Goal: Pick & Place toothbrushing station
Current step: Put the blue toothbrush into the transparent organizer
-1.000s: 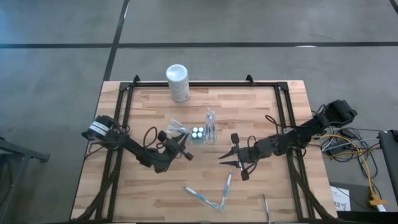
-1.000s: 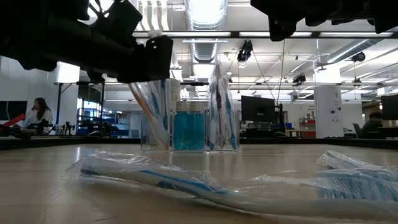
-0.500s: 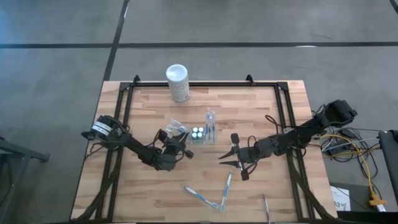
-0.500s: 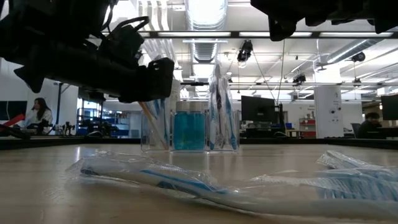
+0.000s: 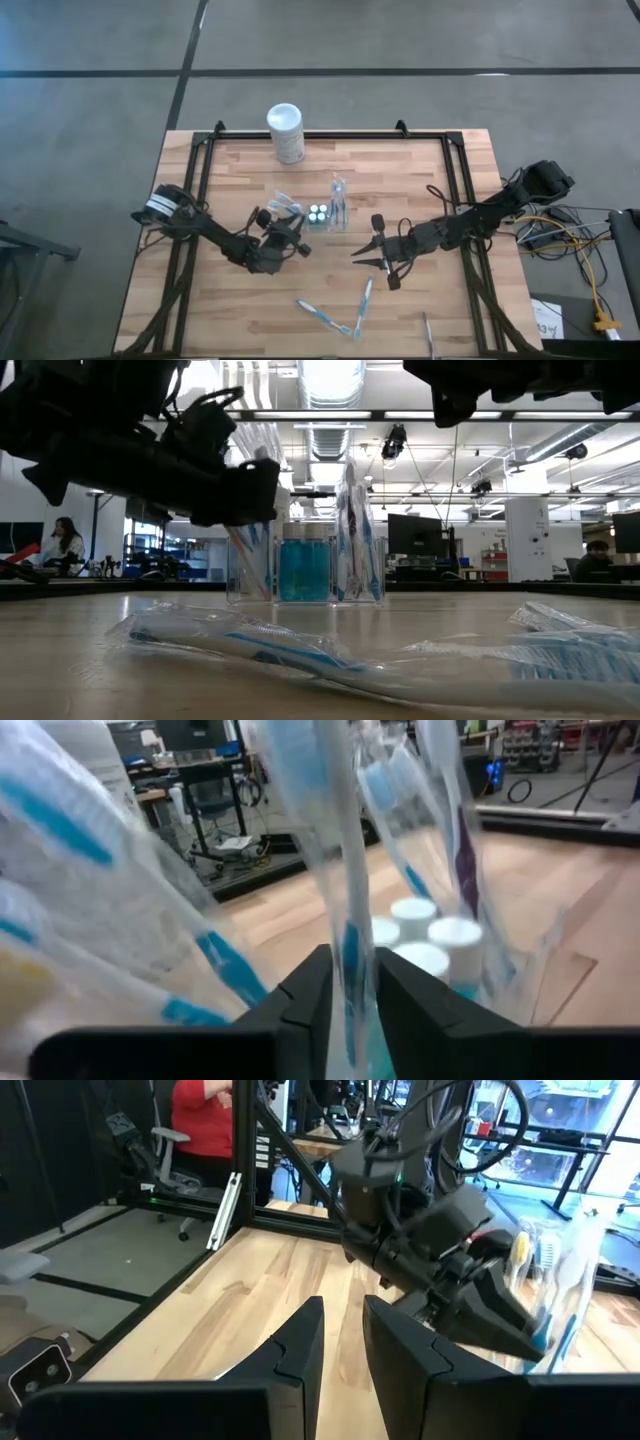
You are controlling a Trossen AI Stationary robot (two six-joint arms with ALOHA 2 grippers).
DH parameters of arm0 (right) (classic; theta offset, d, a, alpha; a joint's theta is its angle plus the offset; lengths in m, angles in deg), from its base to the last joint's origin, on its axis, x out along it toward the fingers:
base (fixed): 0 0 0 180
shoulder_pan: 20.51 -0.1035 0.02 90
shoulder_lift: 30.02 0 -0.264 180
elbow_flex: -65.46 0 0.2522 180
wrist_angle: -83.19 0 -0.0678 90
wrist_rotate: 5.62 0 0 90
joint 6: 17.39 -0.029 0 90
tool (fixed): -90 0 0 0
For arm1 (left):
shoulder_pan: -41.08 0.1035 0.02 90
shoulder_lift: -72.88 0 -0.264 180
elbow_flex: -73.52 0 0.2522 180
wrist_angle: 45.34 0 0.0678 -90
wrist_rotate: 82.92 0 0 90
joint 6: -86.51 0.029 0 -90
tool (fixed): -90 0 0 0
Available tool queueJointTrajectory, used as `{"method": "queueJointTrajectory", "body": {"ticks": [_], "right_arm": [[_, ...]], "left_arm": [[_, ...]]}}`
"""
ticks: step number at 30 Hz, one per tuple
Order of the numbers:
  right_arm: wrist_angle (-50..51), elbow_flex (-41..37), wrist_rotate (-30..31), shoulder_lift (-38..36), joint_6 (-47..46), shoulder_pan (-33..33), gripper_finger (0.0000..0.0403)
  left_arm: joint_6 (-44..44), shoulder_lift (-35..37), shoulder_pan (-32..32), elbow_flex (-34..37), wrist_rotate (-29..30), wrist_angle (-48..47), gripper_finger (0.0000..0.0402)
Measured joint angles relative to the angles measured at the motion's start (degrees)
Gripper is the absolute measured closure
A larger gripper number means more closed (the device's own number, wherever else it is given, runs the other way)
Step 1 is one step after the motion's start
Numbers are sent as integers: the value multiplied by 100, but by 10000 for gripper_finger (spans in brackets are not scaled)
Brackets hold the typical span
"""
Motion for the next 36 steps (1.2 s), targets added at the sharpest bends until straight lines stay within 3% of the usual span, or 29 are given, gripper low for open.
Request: {"method": "queueJointTrajectory", "body": {"ticks": [13,24,28,33,36], "right_arm": [[1,-19,-2,4,3,4,335],[1,-36,0,4,-47,0,335],[-1,-38,7,4,-35,3,335],[-54,-38,13,4,-37,4,335],[-56,-38,15,4,-44,2,335]], "left_arm": [[1386,800,-431,-147,28,65,289],[3202,2499,-1542,-143,609,90,289],[3323,2991,-1771,-86,531,-1,291],[2763,3084,-1633,-13,260,-763,336],[2909,3071,-1637,-13,307,-878,378]]}}
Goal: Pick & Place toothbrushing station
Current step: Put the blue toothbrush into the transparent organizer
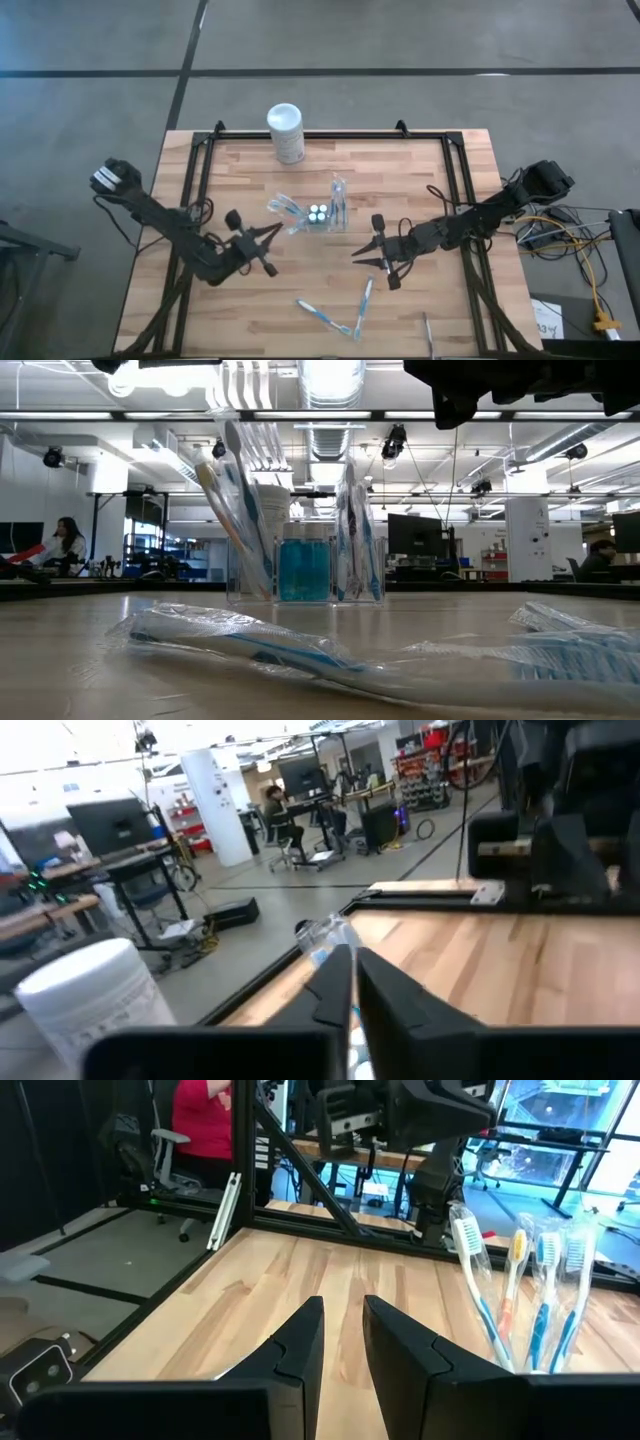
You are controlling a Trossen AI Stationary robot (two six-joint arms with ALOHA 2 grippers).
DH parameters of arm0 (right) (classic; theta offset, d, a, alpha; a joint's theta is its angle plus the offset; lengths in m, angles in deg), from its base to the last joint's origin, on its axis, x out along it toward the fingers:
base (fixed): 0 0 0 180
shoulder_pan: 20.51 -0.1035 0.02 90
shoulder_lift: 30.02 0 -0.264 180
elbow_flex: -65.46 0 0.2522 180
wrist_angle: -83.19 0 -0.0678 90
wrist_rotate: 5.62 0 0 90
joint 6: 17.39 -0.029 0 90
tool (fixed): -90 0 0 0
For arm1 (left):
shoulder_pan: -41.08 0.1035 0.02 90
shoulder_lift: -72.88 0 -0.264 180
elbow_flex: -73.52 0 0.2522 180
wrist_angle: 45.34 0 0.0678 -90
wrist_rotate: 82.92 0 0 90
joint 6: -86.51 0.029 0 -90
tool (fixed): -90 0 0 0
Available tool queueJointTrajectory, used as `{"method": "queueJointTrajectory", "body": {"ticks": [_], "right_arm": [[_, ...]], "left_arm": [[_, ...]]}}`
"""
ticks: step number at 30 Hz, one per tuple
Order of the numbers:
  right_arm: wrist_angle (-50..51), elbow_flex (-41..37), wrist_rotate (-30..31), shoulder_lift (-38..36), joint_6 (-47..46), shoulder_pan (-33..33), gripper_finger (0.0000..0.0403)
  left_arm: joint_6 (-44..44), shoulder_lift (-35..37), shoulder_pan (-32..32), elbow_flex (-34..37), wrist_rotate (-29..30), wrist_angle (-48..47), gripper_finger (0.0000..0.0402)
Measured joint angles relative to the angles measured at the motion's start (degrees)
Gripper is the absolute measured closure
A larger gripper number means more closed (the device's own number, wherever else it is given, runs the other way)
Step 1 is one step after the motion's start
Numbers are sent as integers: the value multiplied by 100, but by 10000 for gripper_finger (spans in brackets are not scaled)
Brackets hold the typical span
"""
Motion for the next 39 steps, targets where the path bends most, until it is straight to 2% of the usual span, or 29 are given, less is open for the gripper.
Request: {"method": "queueJointTrajectory", "body": {"ticks": [4,6,9,11,18,23,25,31,39], "right_arm": [[3,-3,1,0,1,-2,335],[2,-16,2,0,-5,-2,335],[2,-22,11,0,-15,-2,337],[-9,-22,15,0,-21,-2,344],[-205,-26,13,-2,-119,-2,380],[-247,-49,-11,-4,-60,-2,394],[-247,-67,-26,-4,-39,-2,394],[-247,-103,-33,-4,3,-2,394],[-291,-107,-50,-4,-35,-4,394]], "left_arm": [[423,91,-231,0,-30,-6,395],[501,123,-414,-2,-626,-23,396],[-166,-13,-505,-2,-1790,-402,398],[-727,-265,-440,0,-2069,-666,399],[-1561,-1567,74,-142,-1660,-577,400],[-1818,-1959,447,-315,-318,-575,400],[-1889,-1926,551,-293,-64,-573,400],[-1882,-1539,904,-54,-154,-575,401],[-2506,-1405,1566,237,-822,-603,401]]}}
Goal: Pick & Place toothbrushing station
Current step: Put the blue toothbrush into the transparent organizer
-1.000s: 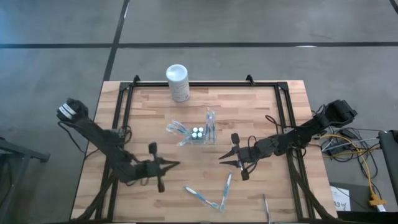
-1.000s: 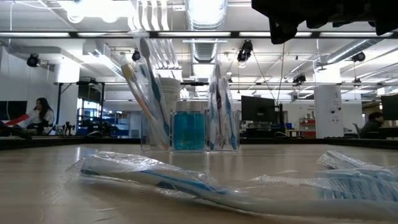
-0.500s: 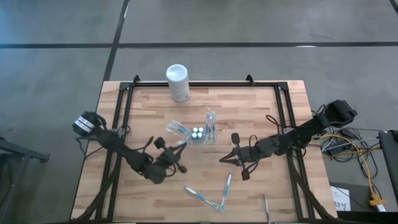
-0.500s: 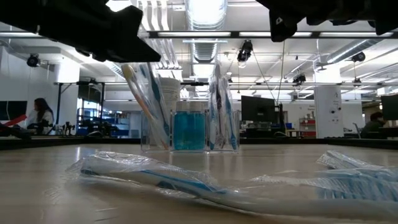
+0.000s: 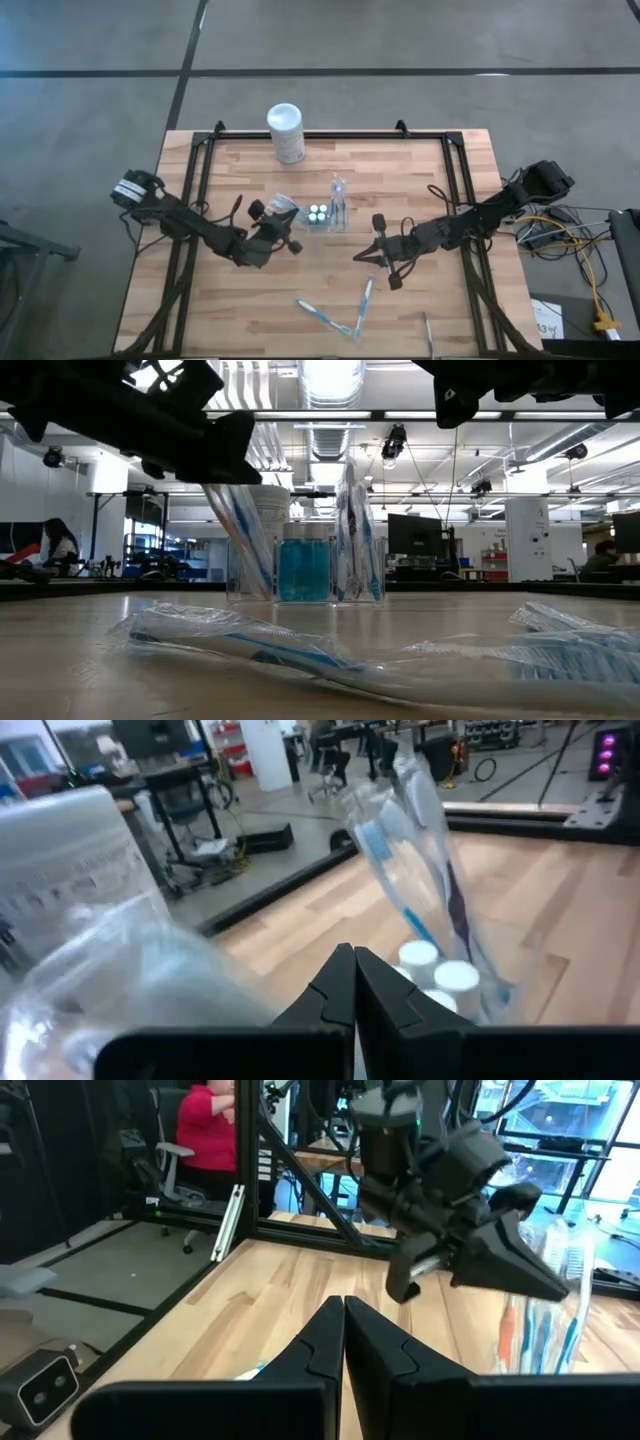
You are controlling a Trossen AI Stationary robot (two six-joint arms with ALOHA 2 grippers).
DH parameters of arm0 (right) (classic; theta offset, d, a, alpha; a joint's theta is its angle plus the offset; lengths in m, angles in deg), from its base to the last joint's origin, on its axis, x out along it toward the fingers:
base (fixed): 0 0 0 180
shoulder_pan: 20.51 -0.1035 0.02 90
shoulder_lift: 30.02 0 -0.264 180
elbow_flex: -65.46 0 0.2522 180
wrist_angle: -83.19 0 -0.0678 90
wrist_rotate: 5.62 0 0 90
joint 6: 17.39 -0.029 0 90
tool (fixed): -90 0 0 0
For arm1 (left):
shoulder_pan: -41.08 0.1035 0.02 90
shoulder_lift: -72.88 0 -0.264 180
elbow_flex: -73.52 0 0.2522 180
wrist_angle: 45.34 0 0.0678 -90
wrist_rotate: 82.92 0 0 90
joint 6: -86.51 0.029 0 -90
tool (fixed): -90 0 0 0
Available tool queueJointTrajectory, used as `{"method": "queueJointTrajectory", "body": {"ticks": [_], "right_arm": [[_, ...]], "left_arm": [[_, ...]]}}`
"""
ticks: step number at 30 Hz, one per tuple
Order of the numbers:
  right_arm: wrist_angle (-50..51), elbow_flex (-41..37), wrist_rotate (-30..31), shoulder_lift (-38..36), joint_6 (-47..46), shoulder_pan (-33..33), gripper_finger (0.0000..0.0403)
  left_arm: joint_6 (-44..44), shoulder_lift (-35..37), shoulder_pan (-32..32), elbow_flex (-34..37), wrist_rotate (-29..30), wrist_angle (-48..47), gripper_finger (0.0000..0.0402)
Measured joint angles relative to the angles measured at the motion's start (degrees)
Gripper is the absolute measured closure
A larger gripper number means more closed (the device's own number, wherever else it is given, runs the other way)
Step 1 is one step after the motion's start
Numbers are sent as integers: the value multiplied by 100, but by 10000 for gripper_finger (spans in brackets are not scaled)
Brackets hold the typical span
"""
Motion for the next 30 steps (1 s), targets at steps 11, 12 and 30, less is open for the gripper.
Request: {"method": "queueJointTrajectory", "body": {"ticks": [11,12,30], "right_arm": [[-6,-1,0,0,6,1,394],[-6,-3,1,0,-8,2,394],[1318,-359,-752,-2576,-185,330,394]], "left_arm": [[1173,754,-488,-250,-346,26,391],[1467,891,-615,-307,-424,27,389],[1935,4612,-2611,-225,-944,-3041,399]]}}
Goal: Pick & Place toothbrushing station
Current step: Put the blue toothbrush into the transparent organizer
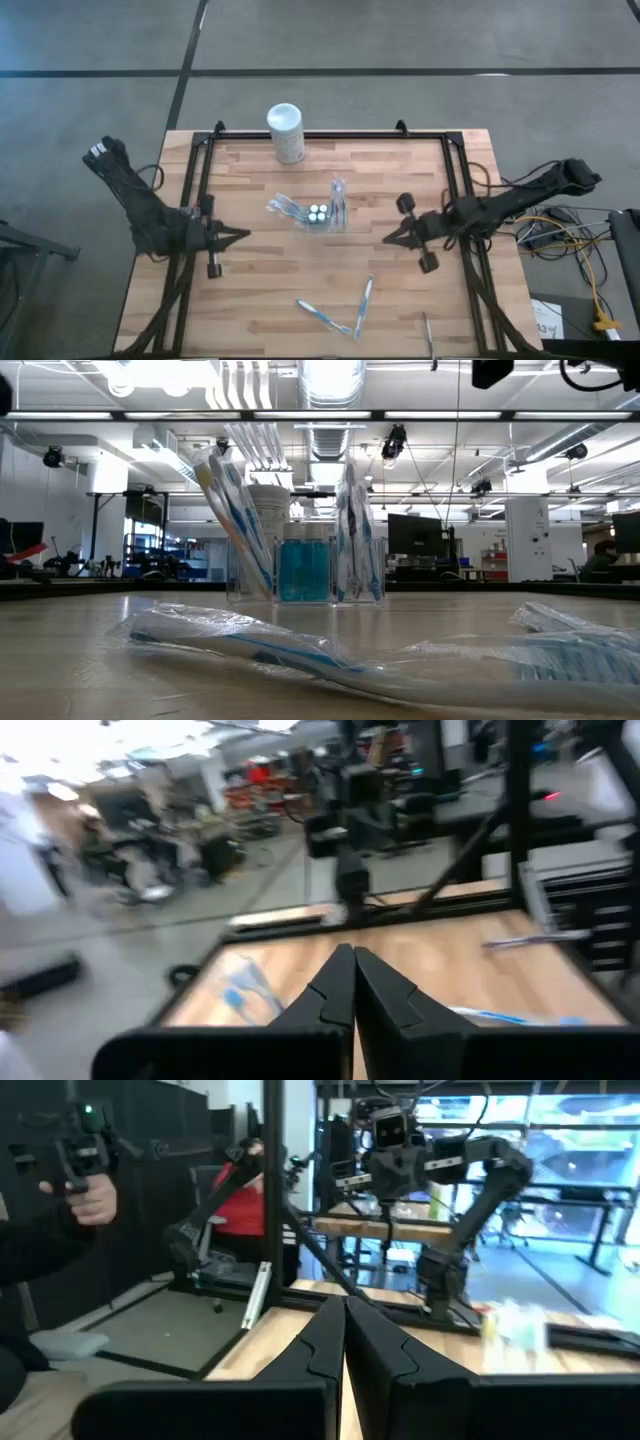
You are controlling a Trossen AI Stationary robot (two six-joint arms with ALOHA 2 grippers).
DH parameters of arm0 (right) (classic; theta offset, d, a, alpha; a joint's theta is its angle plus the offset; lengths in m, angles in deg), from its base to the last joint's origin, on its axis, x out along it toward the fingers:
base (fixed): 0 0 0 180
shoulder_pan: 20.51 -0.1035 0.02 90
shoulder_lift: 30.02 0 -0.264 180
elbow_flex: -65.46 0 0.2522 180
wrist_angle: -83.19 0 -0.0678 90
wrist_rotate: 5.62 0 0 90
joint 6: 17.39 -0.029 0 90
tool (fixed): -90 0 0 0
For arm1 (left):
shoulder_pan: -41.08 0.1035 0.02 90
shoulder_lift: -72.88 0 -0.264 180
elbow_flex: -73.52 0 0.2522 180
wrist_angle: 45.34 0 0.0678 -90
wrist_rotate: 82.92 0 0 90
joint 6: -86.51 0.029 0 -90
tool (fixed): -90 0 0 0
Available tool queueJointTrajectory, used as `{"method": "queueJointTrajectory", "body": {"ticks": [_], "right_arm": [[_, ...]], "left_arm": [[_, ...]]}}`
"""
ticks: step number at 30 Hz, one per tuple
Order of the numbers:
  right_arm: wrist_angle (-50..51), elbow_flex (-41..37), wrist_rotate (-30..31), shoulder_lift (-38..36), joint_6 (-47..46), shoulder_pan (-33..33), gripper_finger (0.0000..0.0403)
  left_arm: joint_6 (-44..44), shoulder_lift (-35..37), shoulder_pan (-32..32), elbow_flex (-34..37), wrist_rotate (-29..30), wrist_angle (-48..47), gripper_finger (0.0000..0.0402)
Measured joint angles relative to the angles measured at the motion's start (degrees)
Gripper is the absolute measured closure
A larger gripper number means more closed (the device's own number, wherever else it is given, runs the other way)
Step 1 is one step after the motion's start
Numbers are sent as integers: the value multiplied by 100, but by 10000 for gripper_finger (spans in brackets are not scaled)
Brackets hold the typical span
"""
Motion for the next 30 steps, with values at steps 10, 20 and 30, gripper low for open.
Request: {"method": "queueJointTrajectory", "body": {"ticks": [10,20,30], "right_arm": [[483,-566,-599,-1338,-427,288,394],[505,-1551,-595,-2671,-951,568,394],[534,-2375,-559,-3707,-961,691,394]], "left_arm": [[-26,905,951,1527,-2604,1344,399],[145,1117,990,2327,-2705,2035,398],[138,1160,990,2559,-2884,2123,398]]}}
